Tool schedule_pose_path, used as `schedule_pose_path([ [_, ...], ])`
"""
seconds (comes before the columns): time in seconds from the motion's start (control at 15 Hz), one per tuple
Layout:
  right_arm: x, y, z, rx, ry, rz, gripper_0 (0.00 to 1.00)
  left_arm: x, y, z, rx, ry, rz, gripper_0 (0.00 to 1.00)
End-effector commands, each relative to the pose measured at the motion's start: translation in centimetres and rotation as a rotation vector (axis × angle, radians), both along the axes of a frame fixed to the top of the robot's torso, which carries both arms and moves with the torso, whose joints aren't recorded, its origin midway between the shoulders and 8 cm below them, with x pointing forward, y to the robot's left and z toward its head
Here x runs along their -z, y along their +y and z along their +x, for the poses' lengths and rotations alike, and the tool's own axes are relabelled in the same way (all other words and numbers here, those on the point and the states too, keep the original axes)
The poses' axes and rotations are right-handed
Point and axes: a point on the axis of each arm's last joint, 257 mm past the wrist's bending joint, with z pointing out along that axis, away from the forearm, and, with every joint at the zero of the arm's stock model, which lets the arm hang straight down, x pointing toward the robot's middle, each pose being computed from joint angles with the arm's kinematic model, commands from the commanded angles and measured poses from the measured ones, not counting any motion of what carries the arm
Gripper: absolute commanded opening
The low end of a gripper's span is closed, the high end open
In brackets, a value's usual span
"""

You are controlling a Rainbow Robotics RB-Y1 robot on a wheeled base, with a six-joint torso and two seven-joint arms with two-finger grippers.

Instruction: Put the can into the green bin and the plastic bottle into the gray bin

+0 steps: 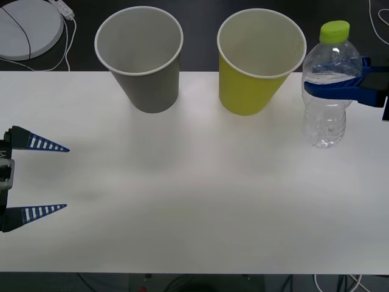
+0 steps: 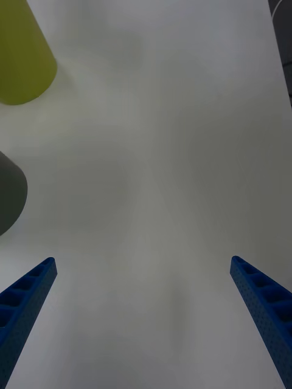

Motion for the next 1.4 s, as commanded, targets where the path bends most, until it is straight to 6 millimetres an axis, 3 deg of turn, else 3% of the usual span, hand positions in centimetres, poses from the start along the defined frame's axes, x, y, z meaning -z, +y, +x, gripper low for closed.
schedule_pose_path([
  [0.07, -1.8, 0.6, 0.2, 0.004, 0.001, -0.012, 0.0, 0.0, 0.0, 0.0, 0.0, 0.0, 0.0, 1.0],
  [0.33, -4.3, 0.5, 0.7, 0.008, 0.017, -0.087, 0.0, 0.0, 0.0, 0.0, 0.0, 0.0, 0.0, 1.0],
  [0.53, -4.7, 1.2, 1.7, 0.017, 0.038, -0.138, 0.0, 0.0, 0.0, 0.0, 0.0, 0.0, 0.0, 1.0],
  [0.87, -5.8, 3.7, 6.0, -0.012, 0.06, -0.226, 0.0, 0.0, 0.0, 0.0, 0.0, 0.0, 0.0, 1.0],
  [1.4, -7.3, 10.2, 14.1, 0.001, 0.105, -0.283, 0.0, 0.0, 0.0, 0.0, 0.0, 0.0, 0.0, 1.0],
])
